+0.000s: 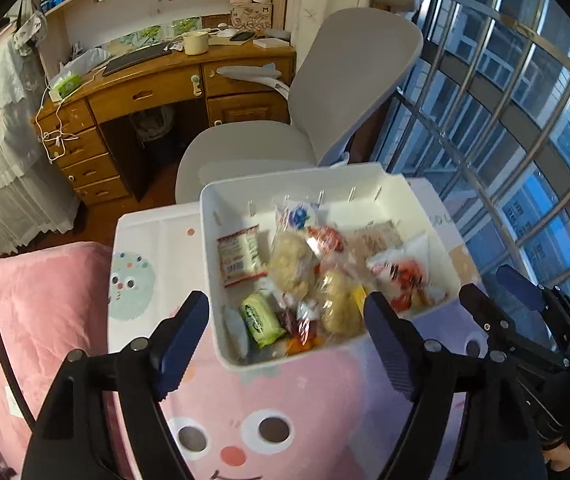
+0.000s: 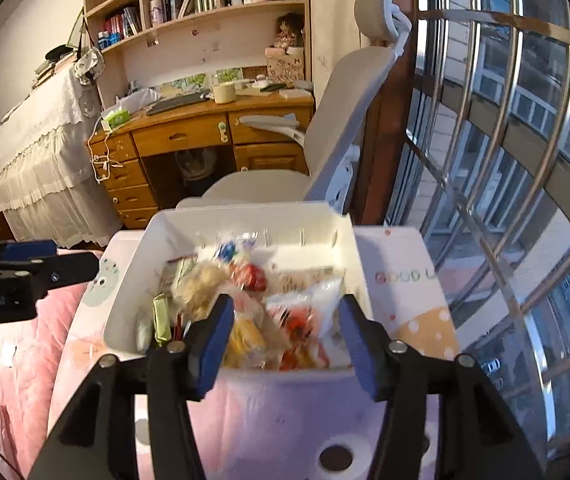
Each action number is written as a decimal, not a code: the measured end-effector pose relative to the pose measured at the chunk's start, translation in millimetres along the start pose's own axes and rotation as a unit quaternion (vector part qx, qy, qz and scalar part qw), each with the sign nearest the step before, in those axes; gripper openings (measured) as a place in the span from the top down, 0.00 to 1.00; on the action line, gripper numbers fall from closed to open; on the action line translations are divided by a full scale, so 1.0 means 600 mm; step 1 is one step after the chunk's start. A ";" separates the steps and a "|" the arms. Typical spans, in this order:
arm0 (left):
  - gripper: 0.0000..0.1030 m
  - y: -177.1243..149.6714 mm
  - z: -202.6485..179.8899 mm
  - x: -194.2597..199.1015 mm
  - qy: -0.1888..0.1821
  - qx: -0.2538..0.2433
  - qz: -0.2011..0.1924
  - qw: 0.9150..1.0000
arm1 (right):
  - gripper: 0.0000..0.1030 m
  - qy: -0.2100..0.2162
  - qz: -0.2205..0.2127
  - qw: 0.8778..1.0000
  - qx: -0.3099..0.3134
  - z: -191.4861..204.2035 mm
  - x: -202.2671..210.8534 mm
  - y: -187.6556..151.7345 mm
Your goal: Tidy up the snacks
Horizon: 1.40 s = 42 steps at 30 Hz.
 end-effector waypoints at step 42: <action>0.04 -0.405 -0.106 0.276 0.007 0.053 0.014 0.998 | 0.00 0.150 0.166 0.974 -0.045 0.005 0.322 -0.334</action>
Point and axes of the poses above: each gripper's, at about its wrist camera, not at the fingertips, and x roughly against the way its jaws point, z to its left, y to its top, the point moved 8 cm from there along -x, roughly the way its jaws point, and after that the axes turned 4 degrees about x, right-handed, at the moved point
